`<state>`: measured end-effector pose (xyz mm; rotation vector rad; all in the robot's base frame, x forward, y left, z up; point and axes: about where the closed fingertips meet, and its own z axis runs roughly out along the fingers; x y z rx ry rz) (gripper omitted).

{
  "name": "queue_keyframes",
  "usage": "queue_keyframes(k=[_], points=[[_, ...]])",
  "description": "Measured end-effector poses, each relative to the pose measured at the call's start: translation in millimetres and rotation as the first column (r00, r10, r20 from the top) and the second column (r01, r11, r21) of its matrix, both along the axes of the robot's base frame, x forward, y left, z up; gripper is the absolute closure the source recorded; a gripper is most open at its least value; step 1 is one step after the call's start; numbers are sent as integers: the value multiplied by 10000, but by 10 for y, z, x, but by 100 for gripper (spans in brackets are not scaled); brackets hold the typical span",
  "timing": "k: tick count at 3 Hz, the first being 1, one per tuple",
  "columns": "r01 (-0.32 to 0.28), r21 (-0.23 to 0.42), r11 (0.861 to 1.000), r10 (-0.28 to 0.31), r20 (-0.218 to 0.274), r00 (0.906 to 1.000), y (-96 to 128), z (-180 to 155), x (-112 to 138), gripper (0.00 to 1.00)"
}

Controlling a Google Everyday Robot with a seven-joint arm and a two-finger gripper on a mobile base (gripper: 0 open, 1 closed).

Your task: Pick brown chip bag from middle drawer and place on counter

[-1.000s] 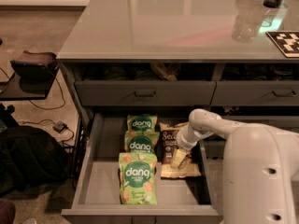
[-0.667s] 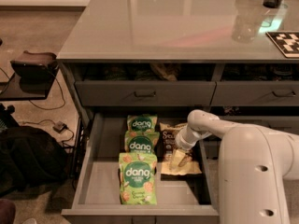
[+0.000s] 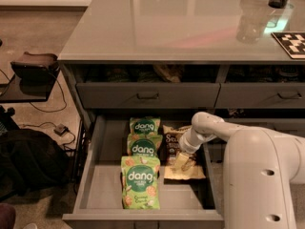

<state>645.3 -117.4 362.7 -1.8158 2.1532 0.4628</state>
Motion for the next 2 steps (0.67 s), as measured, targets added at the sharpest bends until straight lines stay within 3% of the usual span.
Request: queue_keyframes(k=[2], points=[[0, 0, 10000, 0, -1, 10000, 0, 0, 0, 64]])
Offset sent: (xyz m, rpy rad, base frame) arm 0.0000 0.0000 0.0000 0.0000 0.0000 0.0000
